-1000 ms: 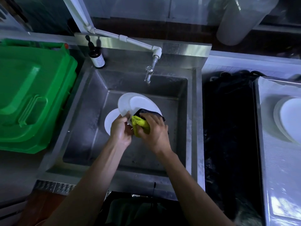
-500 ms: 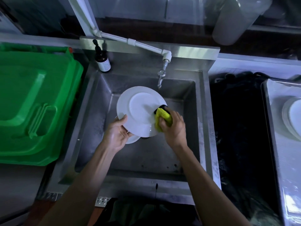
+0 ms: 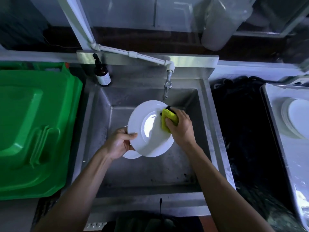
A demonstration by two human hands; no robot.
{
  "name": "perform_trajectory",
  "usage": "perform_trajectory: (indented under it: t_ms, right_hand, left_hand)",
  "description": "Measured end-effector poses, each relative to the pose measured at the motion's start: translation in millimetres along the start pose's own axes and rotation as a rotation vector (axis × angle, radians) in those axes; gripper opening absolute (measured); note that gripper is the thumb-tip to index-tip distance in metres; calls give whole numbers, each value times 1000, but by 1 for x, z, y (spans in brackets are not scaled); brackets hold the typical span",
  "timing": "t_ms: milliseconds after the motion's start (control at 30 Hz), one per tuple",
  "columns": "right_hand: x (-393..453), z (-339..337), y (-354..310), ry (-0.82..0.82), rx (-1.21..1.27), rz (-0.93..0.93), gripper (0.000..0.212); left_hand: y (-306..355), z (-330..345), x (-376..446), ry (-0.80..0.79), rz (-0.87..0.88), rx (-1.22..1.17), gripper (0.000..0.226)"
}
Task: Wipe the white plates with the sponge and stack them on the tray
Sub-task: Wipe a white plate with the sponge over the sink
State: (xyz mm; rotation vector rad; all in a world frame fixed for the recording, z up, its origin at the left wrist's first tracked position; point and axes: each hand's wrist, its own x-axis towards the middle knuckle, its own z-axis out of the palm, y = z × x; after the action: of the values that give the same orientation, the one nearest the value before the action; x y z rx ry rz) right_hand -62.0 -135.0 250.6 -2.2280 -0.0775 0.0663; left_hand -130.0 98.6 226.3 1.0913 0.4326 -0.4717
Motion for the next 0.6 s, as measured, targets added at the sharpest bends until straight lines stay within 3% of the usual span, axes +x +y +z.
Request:
perform_trajectory:
  t_ms: [100,400,600]
  right_hand:
    - [4,4,-10,-44,-66,-47,45]
    - [-6,19,-35,-65,-252,-230,47]
    - [-17,20,-33,-19,-211,-152,44]
  left_hand:
    - [2,-6,3,-25,-17,62,27]
    - [9,-7,10,-65,-31,131,31]
    - [11,9,16,-41,7,216,21]
